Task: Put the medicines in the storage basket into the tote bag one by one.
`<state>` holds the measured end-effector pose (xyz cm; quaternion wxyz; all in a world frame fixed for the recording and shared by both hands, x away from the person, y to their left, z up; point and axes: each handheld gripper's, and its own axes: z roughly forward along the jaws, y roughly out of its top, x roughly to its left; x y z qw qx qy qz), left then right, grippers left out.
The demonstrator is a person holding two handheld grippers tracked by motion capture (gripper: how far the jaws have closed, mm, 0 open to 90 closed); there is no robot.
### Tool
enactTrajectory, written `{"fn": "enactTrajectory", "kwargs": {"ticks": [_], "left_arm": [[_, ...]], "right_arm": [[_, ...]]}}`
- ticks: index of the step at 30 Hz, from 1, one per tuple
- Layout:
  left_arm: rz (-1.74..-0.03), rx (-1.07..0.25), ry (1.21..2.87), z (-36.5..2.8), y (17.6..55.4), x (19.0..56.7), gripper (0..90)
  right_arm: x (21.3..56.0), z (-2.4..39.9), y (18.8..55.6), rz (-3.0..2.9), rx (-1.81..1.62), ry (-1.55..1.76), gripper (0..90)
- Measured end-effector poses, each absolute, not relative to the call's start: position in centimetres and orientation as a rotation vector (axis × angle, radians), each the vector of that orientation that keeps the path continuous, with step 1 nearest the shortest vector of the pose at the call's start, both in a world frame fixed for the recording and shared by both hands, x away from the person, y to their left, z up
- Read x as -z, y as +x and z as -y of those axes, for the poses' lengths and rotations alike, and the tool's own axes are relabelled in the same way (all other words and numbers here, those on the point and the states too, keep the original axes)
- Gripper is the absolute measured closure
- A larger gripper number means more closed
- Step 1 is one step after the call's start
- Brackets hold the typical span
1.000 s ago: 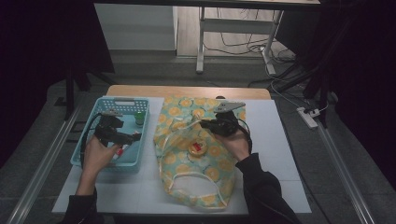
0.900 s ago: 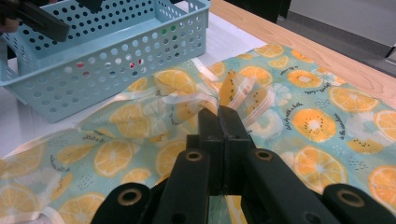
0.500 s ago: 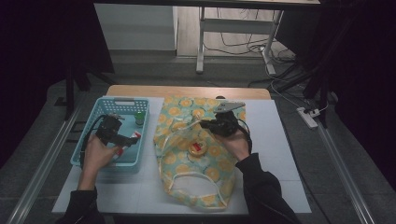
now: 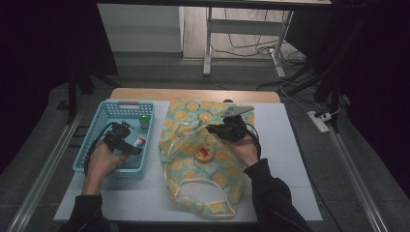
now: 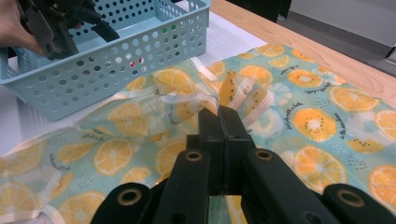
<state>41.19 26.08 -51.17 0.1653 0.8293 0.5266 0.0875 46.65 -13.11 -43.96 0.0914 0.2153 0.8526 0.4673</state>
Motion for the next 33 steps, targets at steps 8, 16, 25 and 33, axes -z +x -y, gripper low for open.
{"fn": "enactTrajectory", "kwargs": {"ticks": [8,16,25,33], "left_arm": [[-1.499,-0.208,2.364,-26.10,41.22,51.29,40.2],[-1.504,-0.172,2.360,-26.20,41.33,51.42,63.7],[-1.510,-0.142,2.336,-26.44,41.40,51.42,74.0],[-1.524,-0.225,2.327,-26.38,41.21,51.01,74.6]], "right_arm": [[43.83,13.21,46.61,-2.527,-1.394,0.638,90.0],[43.80,13.20,46.51,-2.529,-1.393,0.634,89.9],[43.83,13.20,46.45,-2.529,-1.390,0.634,89.9],[43.76,13.25,46.43,-2.526,-1.390,0.632,89.9]]}}
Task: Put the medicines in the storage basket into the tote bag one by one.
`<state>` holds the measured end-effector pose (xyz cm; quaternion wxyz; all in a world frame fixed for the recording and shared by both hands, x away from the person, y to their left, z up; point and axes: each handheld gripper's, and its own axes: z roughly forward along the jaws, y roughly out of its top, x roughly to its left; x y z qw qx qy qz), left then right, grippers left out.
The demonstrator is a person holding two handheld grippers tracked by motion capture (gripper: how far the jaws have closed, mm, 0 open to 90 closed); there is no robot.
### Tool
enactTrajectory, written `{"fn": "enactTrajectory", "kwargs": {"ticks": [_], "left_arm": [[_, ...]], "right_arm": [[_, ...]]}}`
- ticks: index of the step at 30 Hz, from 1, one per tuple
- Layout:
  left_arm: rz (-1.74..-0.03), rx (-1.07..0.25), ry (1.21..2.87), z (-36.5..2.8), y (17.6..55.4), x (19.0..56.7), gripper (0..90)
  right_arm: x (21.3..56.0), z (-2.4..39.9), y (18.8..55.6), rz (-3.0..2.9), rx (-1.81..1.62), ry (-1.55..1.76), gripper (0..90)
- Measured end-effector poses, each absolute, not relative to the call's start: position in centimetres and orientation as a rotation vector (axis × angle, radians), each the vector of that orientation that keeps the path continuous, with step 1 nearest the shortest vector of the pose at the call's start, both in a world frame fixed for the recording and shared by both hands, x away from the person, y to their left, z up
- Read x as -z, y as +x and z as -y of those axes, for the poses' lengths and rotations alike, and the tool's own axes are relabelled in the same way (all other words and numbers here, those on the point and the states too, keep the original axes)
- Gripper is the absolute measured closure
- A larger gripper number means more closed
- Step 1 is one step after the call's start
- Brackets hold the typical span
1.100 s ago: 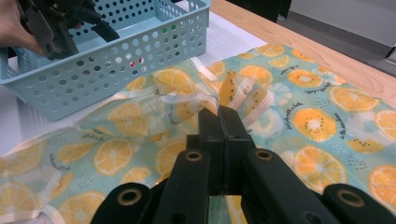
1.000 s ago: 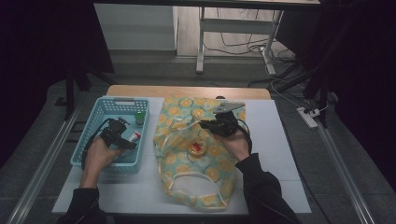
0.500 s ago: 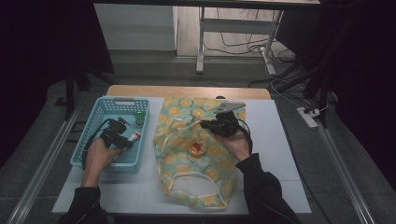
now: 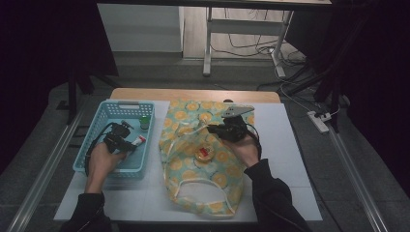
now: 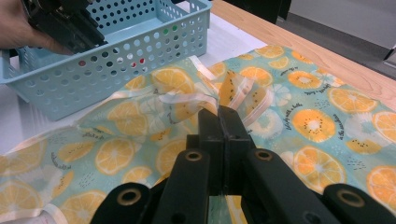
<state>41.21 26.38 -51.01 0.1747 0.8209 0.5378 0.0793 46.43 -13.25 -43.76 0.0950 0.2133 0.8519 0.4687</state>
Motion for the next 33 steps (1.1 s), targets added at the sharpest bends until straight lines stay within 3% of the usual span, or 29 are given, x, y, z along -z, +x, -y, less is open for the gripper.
{"fn": "enactTrajectory", "kwargs": {"ticks": [17,33], "left_arm": [[-1.498,-0.330,2.198,-27.2,40.6,49.3,74.7],[-1.445,-0.302,2.056,-27.4,39.6,47.1,74.7]], "right_arm": [[43.6,13.0,46.2,-2.524,-1.391,0.617,90.0],[43.4,13.1,46.2,-2.519,-1.404,0.619,90.0]]}}
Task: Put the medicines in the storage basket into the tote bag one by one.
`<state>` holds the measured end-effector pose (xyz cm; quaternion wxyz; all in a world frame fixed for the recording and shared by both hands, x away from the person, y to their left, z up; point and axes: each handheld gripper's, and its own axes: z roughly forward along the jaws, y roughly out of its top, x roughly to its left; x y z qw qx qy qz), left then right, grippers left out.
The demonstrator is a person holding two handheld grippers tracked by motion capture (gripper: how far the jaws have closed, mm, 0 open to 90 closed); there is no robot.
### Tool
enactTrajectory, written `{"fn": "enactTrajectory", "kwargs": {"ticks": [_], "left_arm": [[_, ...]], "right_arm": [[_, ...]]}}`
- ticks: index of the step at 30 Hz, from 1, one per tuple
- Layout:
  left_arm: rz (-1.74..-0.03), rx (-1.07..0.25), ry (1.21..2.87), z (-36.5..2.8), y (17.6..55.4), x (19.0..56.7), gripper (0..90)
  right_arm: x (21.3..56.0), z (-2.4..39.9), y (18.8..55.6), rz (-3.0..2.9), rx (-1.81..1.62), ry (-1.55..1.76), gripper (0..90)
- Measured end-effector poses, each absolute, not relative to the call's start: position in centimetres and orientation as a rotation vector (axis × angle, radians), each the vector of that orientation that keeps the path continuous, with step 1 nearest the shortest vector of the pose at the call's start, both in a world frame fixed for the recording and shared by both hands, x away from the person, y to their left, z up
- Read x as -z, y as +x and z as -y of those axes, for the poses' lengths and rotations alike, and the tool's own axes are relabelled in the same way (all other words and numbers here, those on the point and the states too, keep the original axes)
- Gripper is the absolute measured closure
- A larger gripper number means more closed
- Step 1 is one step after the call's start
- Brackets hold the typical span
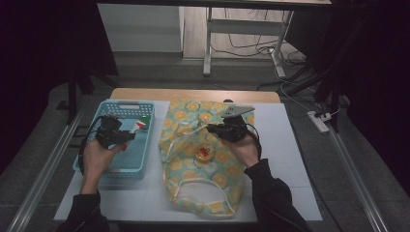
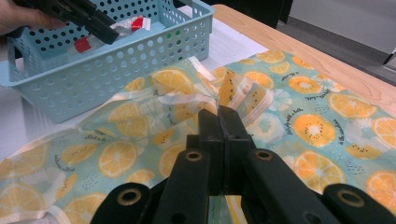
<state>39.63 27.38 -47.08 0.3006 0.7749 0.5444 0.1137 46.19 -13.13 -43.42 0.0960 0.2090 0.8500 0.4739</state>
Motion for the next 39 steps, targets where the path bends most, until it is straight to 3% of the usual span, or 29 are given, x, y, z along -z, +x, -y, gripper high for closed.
{"fn": "enactTrajectory", "kwargs": {"ticks": [12,39], "left_arm": [[-1.331,-0.285,2.041,-25.9,38.6,44.8,74.7],[-1.046,-0.202,2.178,-18.0,37.2,42.1,74.7]], "right_arm": [[43.4,13.2,46.2,-2.515,-1.404,0.625,90.0],[43.4,13.3,46.3,-2.503,-1.412,0.630,90.0]]}}
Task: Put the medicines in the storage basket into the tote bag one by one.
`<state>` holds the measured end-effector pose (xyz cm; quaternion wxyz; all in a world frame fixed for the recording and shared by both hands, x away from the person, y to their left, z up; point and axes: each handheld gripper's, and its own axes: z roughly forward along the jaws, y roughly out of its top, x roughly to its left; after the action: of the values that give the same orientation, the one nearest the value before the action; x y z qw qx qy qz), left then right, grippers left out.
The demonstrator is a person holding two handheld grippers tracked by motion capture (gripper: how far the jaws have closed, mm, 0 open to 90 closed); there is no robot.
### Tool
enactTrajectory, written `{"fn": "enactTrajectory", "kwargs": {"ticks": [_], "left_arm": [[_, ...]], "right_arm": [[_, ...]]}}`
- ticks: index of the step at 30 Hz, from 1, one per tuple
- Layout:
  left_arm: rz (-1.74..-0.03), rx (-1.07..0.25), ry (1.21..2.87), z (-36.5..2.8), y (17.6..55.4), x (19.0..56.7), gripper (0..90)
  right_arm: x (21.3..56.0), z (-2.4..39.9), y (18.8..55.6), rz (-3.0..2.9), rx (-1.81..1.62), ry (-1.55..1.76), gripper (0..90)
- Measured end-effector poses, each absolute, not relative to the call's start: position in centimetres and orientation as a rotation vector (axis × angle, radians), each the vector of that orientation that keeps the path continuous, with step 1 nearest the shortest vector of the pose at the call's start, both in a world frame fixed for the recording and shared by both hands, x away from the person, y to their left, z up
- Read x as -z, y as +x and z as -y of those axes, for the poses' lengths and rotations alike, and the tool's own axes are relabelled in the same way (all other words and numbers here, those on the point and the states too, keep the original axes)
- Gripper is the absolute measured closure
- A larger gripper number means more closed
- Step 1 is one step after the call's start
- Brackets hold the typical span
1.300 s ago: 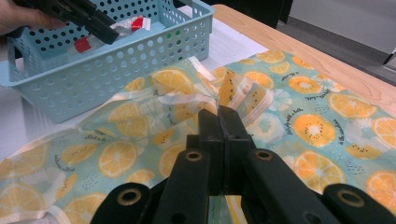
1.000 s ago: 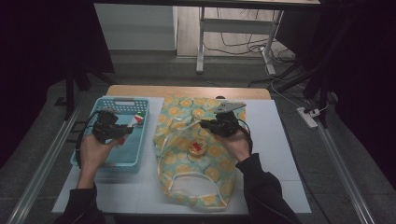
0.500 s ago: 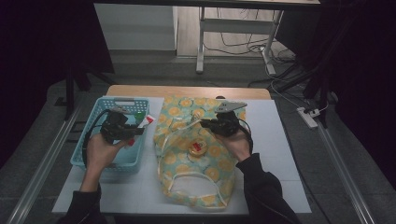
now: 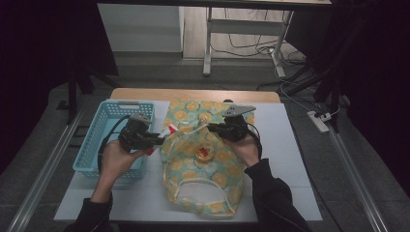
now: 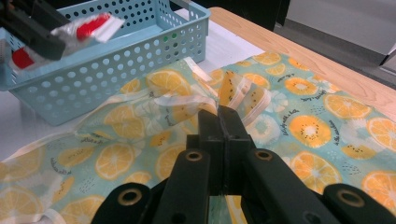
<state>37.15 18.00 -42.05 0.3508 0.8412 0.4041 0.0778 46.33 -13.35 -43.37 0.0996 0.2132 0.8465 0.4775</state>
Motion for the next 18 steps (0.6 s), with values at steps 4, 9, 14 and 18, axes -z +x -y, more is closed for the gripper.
{"fn": "enactTrajectory", "kwargs": {"ticks": [4,9,14,18], "left_arm": [[-1.019,-0.181,2.190,-17.0,37.1,42.2,74.7],[-0.983,-0.160,2.202,-15.8,37.1,42.3,74.7],[-0.946,-0.136,2.221,-14.5,37.0,42.5,74.7],[-0.924,-0.117,2.237,-13.3,37.1,42.9,74.7]], "right_arm": [[43.4,13.3,46.4,-2.503,-1.411,0.629,90.0],[43.5,13.3,46.4,-2.503,-1.410,0.630,90.0],[43.5,13.3,46.4,-2.503,-1.405,0.632,90.0],[43.5,13.3,46.4,-2.500,-1.408,0.630,90.0]]}}
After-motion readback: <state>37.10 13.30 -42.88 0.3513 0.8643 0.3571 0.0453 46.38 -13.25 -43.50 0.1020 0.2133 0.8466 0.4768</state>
